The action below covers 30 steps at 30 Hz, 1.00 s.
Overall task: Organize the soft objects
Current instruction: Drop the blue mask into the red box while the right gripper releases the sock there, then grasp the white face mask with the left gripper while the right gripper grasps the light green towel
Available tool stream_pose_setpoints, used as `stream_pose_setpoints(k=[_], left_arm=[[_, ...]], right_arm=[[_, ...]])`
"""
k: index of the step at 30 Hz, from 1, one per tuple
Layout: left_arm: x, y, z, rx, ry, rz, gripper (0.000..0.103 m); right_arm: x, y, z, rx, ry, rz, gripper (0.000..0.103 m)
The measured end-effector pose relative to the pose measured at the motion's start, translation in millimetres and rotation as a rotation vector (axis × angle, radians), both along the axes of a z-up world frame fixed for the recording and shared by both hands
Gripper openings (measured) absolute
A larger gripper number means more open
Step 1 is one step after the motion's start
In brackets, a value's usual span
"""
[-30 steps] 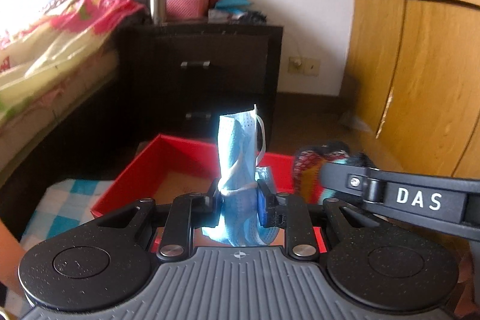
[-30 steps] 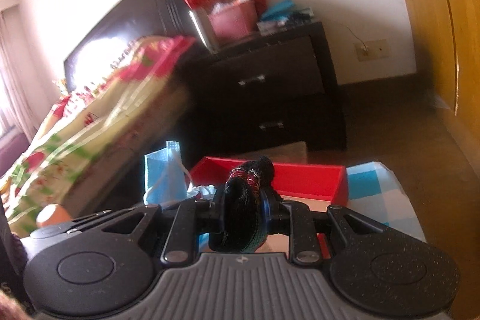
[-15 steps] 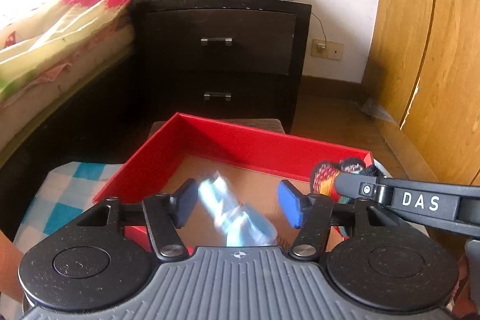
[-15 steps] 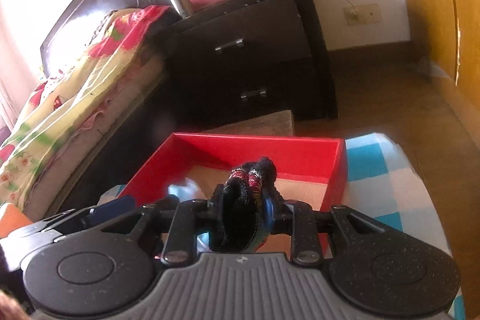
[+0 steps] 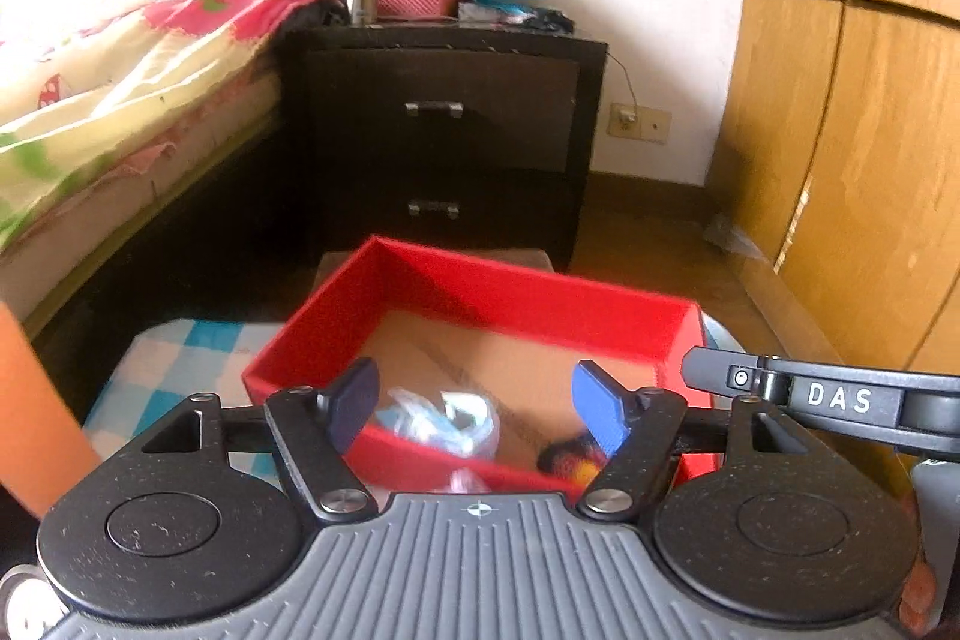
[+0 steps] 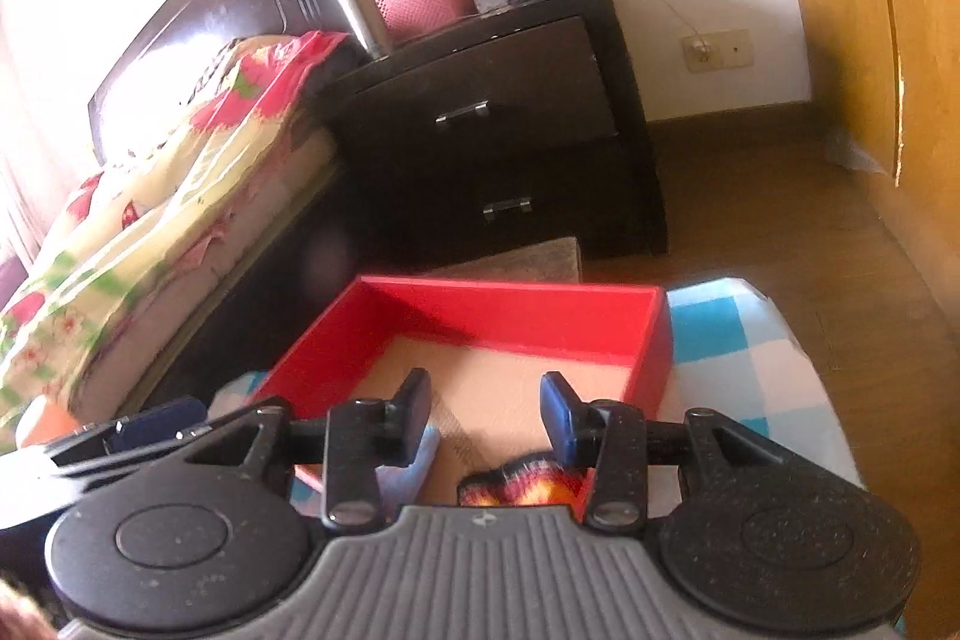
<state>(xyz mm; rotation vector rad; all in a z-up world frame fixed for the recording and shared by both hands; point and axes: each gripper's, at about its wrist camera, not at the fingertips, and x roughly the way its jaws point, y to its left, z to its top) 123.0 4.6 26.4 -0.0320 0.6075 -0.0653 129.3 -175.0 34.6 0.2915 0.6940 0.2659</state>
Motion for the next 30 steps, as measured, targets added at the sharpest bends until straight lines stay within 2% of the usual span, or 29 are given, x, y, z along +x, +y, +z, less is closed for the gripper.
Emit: stream_pose_setpoints(k=[7, 11, 23, 28, 30], left_arm=[[-33.5, -0.8, -10.4, 0.000, 0.043, -0.030, 0.071], [-50.0, -6.5, -15.0, 0.009, 0.057, -0.058, 0.071], [-89.2, -29.7, -19.4, 0.049, 0.059, -0.167, 0.071], [-103.9, -38.3, -35.3, 0.078, 0.073, -0.224, 0.070], [-106.2, -43.5, -44.5, 0.098, 0.084, -0.256, 0.065]], right_arm=[[-31.6, -10.5, -8.2, -0.022, 0.034, 0.008, 0.020], [-44.1, -23.6, -9.0, 0.000, 0.047, -0.017, 0.020], [-71.4, -38.7, -9.7, 0.009, 0.058, -0.022, 0.023], [-83.7, -37.9, -10.4, 0.017, 0.063, -0.006, 0.026], [-88.2, -36.9, -11.2, 0.014, 0.067, 0.005, 0.026]])
